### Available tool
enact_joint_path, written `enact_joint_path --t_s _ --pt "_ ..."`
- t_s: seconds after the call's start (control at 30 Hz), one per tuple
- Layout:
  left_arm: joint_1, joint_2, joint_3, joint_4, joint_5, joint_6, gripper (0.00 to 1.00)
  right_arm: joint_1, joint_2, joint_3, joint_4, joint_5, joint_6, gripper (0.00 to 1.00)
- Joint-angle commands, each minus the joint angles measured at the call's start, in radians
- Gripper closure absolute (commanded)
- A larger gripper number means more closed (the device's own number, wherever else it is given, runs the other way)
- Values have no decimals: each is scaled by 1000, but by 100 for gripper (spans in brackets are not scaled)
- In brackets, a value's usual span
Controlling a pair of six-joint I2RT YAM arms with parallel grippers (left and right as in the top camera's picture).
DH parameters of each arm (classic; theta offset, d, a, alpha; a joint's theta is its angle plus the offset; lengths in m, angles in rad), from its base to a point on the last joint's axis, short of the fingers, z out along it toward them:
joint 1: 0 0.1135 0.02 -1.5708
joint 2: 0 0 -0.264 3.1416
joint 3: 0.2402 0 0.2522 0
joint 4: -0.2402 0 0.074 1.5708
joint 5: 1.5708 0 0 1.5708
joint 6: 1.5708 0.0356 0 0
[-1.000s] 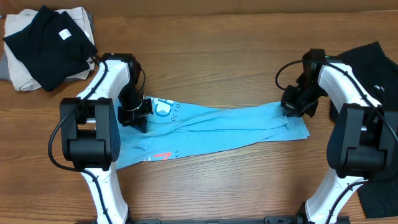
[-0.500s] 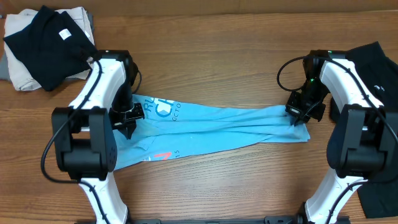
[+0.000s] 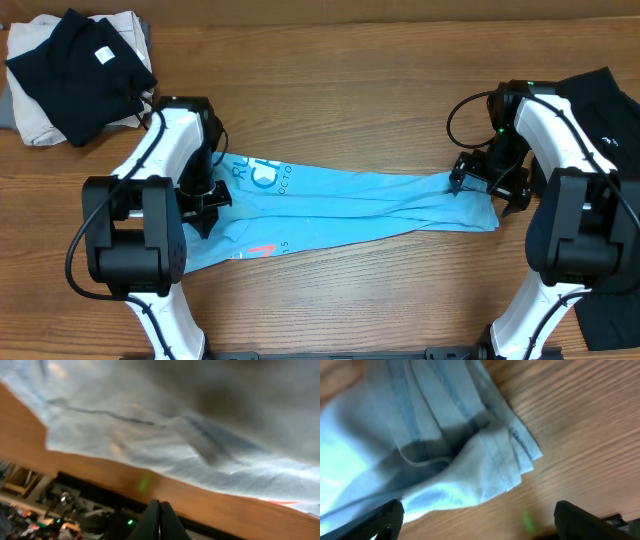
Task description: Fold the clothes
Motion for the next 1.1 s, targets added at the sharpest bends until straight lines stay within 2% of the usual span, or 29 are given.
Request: enact_joint_path --t_s 0.0,0.13,0.17,0.2,0.27,0.3,0.33,0.53,0.8,1.0,1.07 --pt "4 -18 13 33 63 44 96 -1 1 -1 20 30 45 0" --pt "2 -23 102 36 130 73 96 -1 1 -1 48 27 44 0" --pt "0 -23 117 40 151 88 93 -1 1 -1 51 26 44 0" --pt "-5 -23 135 48 186 113 84 -1 1 -1 52 23 44 0" --pt "-16 -23 143 65 208 132 41 -1 1 -1 52 18 44 0" --pt "-21 -21 143 74 201 137 11 -1 1 -1 52 15 44 0" --pt "-23 -18 143 84 181 137 0 -1 1 -1 53 12 44 0" --pt "13 -8 142 139 60 54 0 -1 1 -1 58 13 35 0" --pt "117 4 107 174 65 51 0 -1 1 -1 63 12 18 0" --pt "123 9 68 249 78 82 0 -1 1 -1 64 11 18 0" --pt "119 10 58 266 78 82 6 -1 1 -1 61 8 18 0"
